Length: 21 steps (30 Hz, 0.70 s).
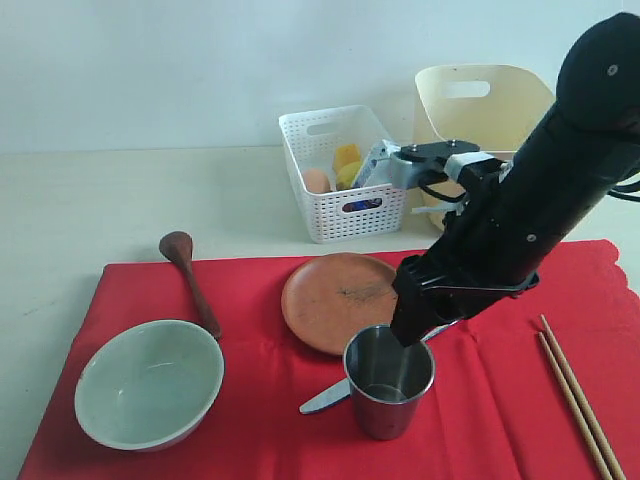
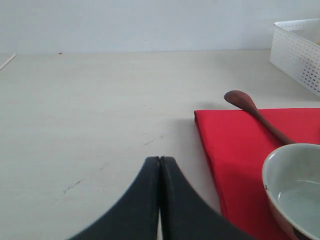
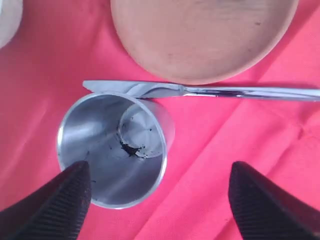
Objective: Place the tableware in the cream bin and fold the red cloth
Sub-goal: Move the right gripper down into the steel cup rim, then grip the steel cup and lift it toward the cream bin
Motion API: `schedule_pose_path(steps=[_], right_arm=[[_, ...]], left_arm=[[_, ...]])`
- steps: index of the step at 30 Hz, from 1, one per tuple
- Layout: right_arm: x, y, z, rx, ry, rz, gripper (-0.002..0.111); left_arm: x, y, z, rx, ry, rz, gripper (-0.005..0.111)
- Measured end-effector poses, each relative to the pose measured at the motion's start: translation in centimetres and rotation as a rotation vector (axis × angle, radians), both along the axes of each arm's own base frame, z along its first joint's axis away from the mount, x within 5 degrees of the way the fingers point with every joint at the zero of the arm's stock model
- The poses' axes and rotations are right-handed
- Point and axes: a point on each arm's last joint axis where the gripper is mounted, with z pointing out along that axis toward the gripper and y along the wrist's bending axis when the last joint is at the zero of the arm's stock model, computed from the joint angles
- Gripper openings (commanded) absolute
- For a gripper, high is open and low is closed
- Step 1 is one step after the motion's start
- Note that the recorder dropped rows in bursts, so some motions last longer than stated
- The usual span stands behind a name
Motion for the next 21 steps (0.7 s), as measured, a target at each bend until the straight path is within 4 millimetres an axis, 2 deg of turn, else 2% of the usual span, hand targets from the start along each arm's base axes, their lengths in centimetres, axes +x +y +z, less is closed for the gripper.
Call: schedule_pose_path(steps=[10,13,16,21], right_arm=[[0.8,0.4,-3.3,-0.034,0.084,-0.004,0.072],[1.1,0.5,-4.2,-0.044,0.101,-0.007,0.069],[1.3,0.5,-4.9,-0.049,0.105,-0.015,0.058],[1.6,0.7,-5.5,-0.040,0.107,-0.032,0.025]], left_arm=[[0.0,0.0,0.0,0.000,0.000,0.000,0.000],[0.0,0.0,0.0,0.000,0.000,0.000,0.000],[0.0,0.0,0.0,0.000,0.000,0.000,0.000],[0.0,0.0,0.0,0.000,0.000,0.000,0.000]])
